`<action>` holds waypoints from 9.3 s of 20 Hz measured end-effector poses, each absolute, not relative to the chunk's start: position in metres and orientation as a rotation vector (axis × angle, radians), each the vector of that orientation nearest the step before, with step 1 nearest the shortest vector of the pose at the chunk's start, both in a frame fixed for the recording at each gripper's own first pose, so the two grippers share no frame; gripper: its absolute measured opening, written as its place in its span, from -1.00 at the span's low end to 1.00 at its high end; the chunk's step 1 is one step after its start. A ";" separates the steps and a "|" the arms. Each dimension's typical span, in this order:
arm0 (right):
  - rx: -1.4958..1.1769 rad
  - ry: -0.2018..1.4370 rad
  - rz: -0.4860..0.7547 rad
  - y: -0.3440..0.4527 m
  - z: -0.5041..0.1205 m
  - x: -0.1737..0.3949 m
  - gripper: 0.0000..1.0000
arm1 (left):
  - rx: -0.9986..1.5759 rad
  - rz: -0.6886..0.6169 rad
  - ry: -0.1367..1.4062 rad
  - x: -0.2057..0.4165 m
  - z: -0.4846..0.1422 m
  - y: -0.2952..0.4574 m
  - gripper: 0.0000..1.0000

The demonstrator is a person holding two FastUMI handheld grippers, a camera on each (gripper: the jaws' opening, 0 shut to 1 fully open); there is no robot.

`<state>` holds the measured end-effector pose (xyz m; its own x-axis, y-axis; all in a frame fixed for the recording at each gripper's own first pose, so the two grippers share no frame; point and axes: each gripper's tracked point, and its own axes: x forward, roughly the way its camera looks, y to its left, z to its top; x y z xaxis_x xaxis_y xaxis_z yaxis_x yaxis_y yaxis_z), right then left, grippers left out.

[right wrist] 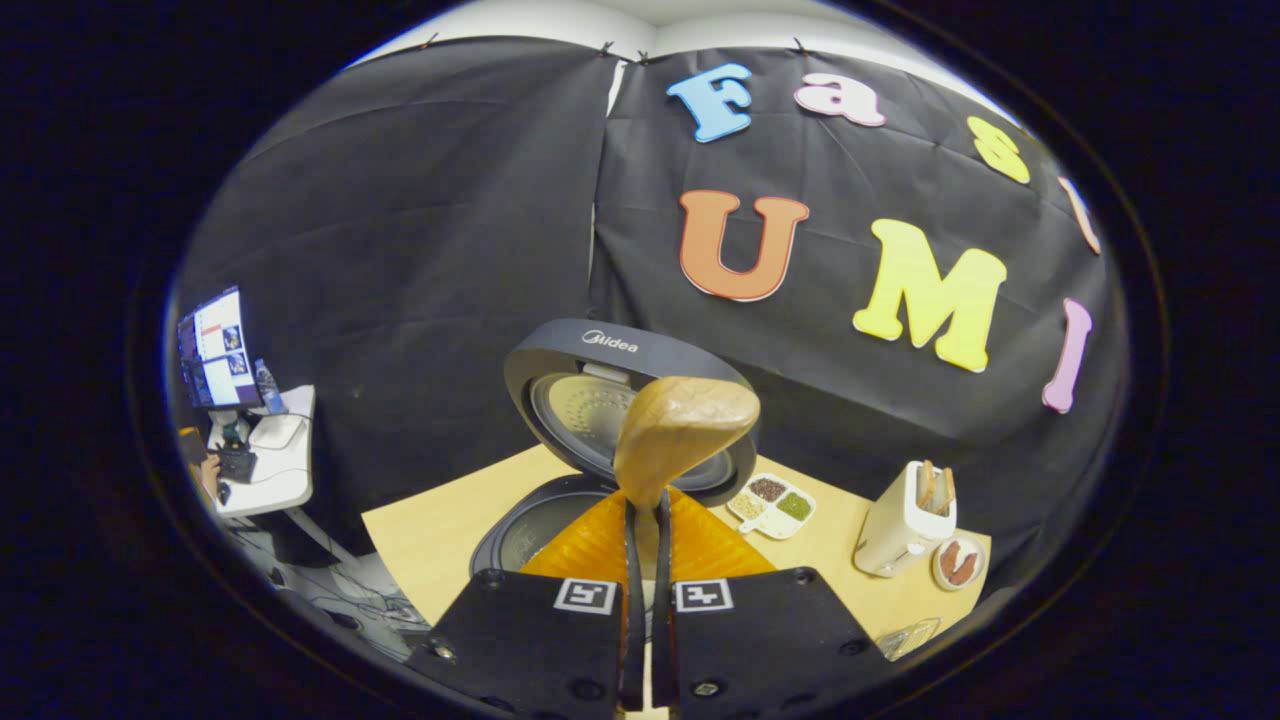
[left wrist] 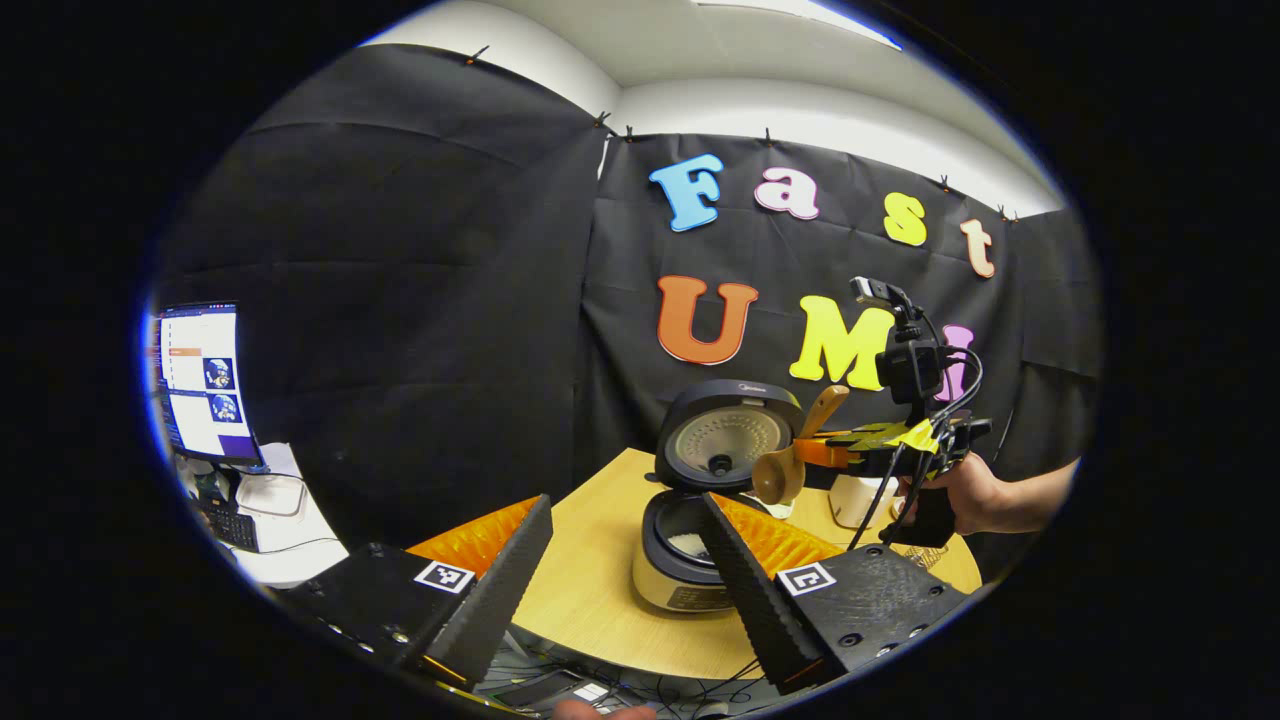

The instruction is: Close the left gripper, press the button to open the rice cooker; take a wooden spoon from the chopstick holder with the right hand, scoop a spoonful of rice and pour it into the rice cooker, then put the wooden spoon back into the chopstick holder.

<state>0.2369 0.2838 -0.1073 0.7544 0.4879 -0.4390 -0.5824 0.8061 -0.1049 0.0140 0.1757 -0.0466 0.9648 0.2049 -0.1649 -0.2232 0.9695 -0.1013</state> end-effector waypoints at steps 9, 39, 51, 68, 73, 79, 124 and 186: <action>-0.016 0.450 0.570 0.226 -0.075 0.222 -0.84 | -0.087 0.081 0.150 0.040 -0.038 0.113 0.90; 0.181 0.670 -0.037 -0.190 -0.240 0.291 -0.84 | -0.056 -0.089 0.269 0.161 -0.057 -0.032 0.89; 0.248 0.707 -0.031 -0.199 -0.294 0.292 -0.72 | -0.019 0.005 0.290 0.168 -0.059 -0.007 0.90; 0.123 0.315 -0.173 -0.222 -0.112 0.212 0.99 | -0.003 0.071 0.080 0.217 0.012 0.054 0.89; 0.083 0.258 -0.252 -0.242 -0.087 0.155 0.98 | 0.000 0.120 0.066 0.268 0.019 0.089 0.89; 0.050 0.301 -0.393 -0.273 -0.115 0.068 0.96 | -0.031 0.109 0.165 0.320 -0.007 0.096 0.89; 0.091 0.357 -0.224 -0.228 -0.110 0.081 0.99 | -0.056 0.102 0.876 0.162 -0.233 0.068 0.99; 0.017 0.053 0.103 -0.003 -0.036 -0.053 1.00 | 0.006 -0.123 -0.025 -0.077 -0.006 -0.034 0.89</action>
